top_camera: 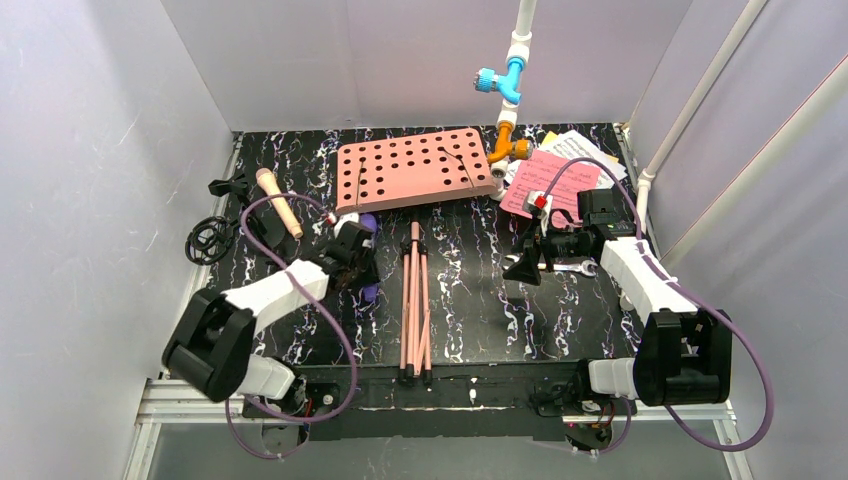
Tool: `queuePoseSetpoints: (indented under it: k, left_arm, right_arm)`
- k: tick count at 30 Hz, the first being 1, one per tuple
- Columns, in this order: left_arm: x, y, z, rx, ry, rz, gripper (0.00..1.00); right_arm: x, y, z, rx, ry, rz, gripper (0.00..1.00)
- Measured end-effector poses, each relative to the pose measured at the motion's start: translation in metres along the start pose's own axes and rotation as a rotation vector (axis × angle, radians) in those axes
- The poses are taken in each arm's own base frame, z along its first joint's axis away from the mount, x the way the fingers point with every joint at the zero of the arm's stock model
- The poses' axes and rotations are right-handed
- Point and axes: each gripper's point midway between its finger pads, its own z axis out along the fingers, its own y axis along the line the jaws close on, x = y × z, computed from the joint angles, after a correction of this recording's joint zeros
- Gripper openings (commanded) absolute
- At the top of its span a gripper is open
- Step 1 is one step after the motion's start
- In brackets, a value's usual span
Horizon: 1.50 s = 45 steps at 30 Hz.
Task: Pack up the instrument practice props
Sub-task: Move the microphone to the center of the board, then reset both arms
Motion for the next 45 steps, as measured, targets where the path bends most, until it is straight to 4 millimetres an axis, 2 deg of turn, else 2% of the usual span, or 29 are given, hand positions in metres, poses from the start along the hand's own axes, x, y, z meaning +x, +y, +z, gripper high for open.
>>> queuePoseSetpoints:
  k: [5, 9, 11, 14, 18, 19, 20, 22, 26, 31, 35, 40, 45]
  left_arm:
    - [0.02, 0.018, -0.023, -0.057, 0.01, -0.235, 0.09]
    - [0.017, 0.032, -0.028, -0.153, -0.023, -0.372, 0.13]
    - [0.011, 0.038, -0.028, -0.2, -0.049, -0.404, 0.19]
    - [-0.008, 0.042, -0.02, -0.273, -0.077, -0.427, 0.32]
    - [-0.044, 0.039, 0.005, -0.352, -0.111, -0.437, 0.42]
    - [-0.051, 0.039, 0.012, -0.372, -0.116, -0.439, 0.49]
    - [-0.055, 0.046, 0.022, -0.42, -0.112, -0.435, 0.51]
    - [-0.053, 0.051, 0.021, -0.435, -0.103, -0.426, 0.56]
    - [-0.051, 0.049, 0.022, -0.419, -0.09, -0.409, 0.74]
    - [-0.041, 0.031, 0.013, -0.266, -0.025, -0.309, 0.98]
    - [-0.04, 0.001, -0.007, -0.026, -0.011, -0.195, 0.98]
    - [-0.043, -0.04, -0.055, 0.293, -0.046, -0.061, 0.98]
    - [-0.049, -0.069, -0.095, 0.513, -0.087, 0.005, 0.98]
  right_arm:
    - [-0.002, 0.001, -0.001, -0.002, -0.005, -0.005, 0.9]
    - [-0.003, 0.003, -0.001, -0.003, -0.008, -0.009, 0.91]
    - [-0.003, 0.003, -0.001, -0.003, -0.009, -0.011, 0.9]
    - [-0.004, 0.003, -0.002, -0.002, -0.01, -0.012, 0.91]
    - [-0.003, 0.004, -0.002, -0.002, -0.008, -0.007, 0.91]
    - [-0.003, 0.004, -0.003, -0.001, -0.009, -0.006, 0.91]
    - [-0.004, 0.003, -0.005, 0.008, -0.013, -0.01, 0.91]
    - [-0.005, 0.003, -0.006, 0.01, -0.015, -0.013, 0.91]
    - [-0.005, 0.004, -0.006, 0.008, -0.015, -0.013, 0.91]
    - [-0.005, 0.003, -0.006, 0.009, -0.015, -0.014, 0.91]
    - [-0.004, 0.0, -0.009, 0.027, -0.013, -0.024, 0.91]
    - [-0.008, -0.005, -0.019, 0.085, -0.014, -0.057, 0.92]
    - [-0.014, -0.01, -0.033, 0.177, -0.004, -0.085, 0.98]
